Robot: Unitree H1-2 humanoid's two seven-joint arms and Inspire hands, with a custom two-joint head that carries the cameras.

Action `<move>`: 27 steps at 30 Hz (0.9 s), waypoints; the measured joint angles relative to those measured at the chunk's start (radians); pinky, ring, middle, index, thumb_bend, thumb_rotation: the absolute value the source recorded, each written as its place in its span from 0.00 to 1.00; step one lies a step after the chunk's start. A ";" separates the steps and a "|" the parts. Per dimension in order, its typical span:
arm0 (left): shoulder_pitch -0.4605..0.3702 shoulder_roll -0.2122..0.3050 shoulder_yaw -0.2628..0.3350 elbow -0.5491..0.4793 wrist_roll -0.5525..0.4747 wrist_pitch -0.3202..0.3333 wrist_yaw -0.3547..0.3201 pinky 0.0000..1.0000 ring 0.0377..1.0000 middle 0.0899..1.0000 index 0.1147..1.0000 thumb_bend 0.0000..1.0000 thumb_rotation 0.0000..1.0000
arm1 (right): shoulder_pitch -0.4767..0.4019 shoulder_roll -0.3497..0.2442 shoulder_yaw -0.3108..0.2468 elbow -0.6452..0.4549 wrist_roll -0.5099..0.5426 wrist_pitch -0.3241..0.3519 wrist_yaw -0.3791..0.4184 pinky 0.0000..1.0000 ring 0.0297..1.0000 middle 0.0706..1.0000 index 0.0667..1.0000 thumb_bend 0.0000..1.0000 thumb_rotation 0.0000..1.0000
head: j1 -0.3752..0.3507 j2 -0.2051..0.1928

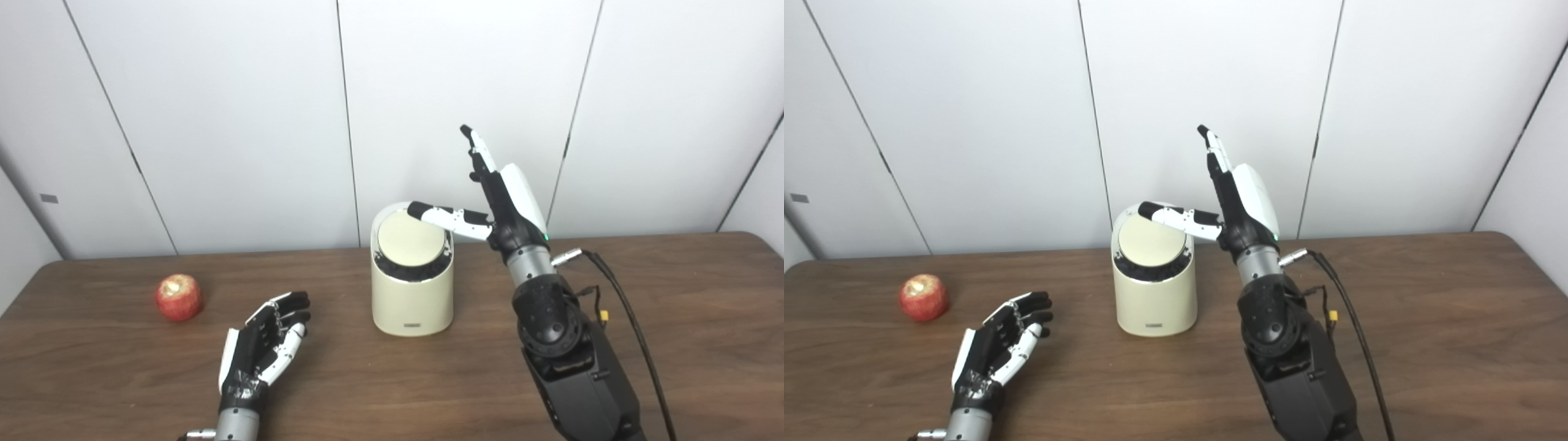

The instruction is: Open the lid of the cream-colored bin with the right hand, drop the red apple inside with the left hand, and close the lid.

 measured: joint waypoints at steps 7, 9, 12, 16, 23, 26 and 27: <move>0.000 -0.010 0.000 -0.003 0.001 0.000 0.003 0.63 0.69 0.71 0.69 0.27 0.27 | -0.004 0.001 0.016 0.065 -0.005 -0.001 -0.004 0.90 1.00 1.00 1.00 0.90 0.47 | 0.008 0.002; 0.001 -0.014 0.000 -0.005 0.001 0.001 0.003 0.63 0.69 0.70 0.68 0.27 0.28 | -0.004 0.001 0.024 0.067 -0.012 -0.001 -0.004 0.88 1.00 1.00 1.00 0.91 0.43 | 0.011 0.005; 0.002 -0.018 -0.001 -0.008 0.005 0.003 0.005 0.63 0.70 0.71 0.69 0.27 0.29 | -0.004 0.001 0.038 0.068 -0.028 0.000 -0.006 0.86 1.00 1.00 1.00 0.92 0.42 | 0.012 0.006; 0.007 -0.022 -0.002 -0.015 0.005 0.007 0.006 0.64 0.69 0.71 0.68 0.28 0.32 | -0.004 0.001 0.052 0.075 -0.053 0.001 -0.006 0.86 0.99 1.00 1.00 0.93 0.37 | 0.014 0.009; 0.011 -0.025 -0.003 -0.021 0.005 0.009 0.006 0.65 0.70 0.71 0.69 0.29 0.34 | 0.004 -0.002 0.059 0.106 -0.073 0.000 -0.015 0.88 1.00 1.00 1.00 0.90 0.33 | 0.015 0.014; 0.014 -0.026 -0.003 -0.024 0.005 0.011 0.005 0.65 0.70 0.72 0.69 0.28 0.33 | 0.012 -0.003 0.063 0.108 -0.085 -0.001 -0.025 0.87 1.00 1.00 1.00 0.87 0.30 | 0.015 0.014; 0.014 -0.026 -0.004 -0.025 0.005 0.011 0.005 0.65 0.70 0.71 0.69 0.28 0.32 | 0.013 -0.004 0.063 0.109 -0.087 -0.001 -0.027 0.87 1.00 1.00 1.00 0.85 0.29 | 0.015 0.015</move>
